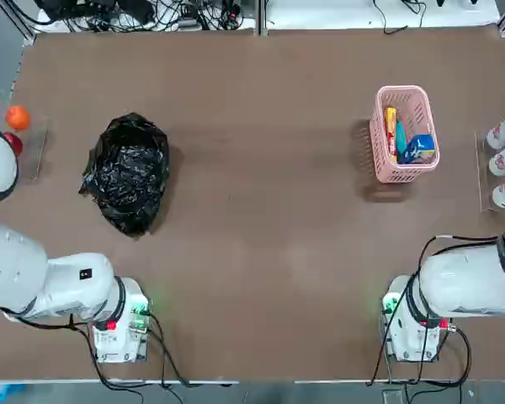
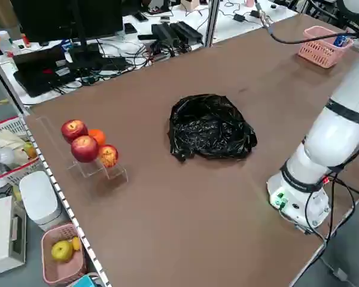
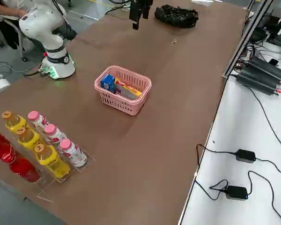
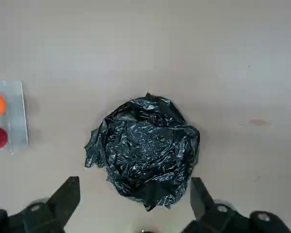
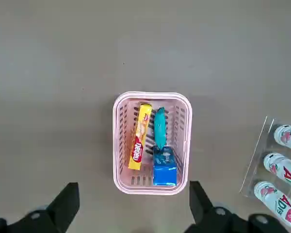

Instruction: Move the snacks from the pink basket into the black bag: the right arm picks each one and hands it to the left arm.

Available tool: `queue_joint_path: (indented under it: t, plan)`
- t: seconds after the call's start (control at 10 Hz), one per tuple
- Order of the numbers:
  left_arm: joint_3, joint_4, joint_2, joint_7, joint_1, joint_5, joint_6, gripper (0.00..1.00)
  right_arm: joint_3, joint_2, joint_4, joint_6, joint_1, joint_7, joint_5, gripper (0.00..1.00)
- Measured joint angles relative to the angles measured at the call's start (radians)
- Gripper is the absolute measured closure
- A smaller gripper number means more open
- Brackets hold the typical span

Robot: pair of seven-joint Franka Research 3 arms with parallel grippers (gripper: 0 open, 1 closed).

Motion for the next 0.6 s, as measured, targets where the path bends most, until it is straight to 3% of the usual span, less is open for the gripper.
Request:
queue_joint_path:
  t: [0.4, 0.6]
  plan:
    - [-0.001, 0.000, 0.000, 0.000, -0.001, 0.000, -0.004, 0.00, 0.000, 0.001, -0.008, 0.002, 0.000, 0.000, 0.000, 0.00]
    - [0.000, -0.001, 0.001, 0.000, 0.002, 0.000, -0.006, 0.00, 0.000, 0.006, -0.059, 0.061, 0.000, 0.000, 0.000, 0.00]
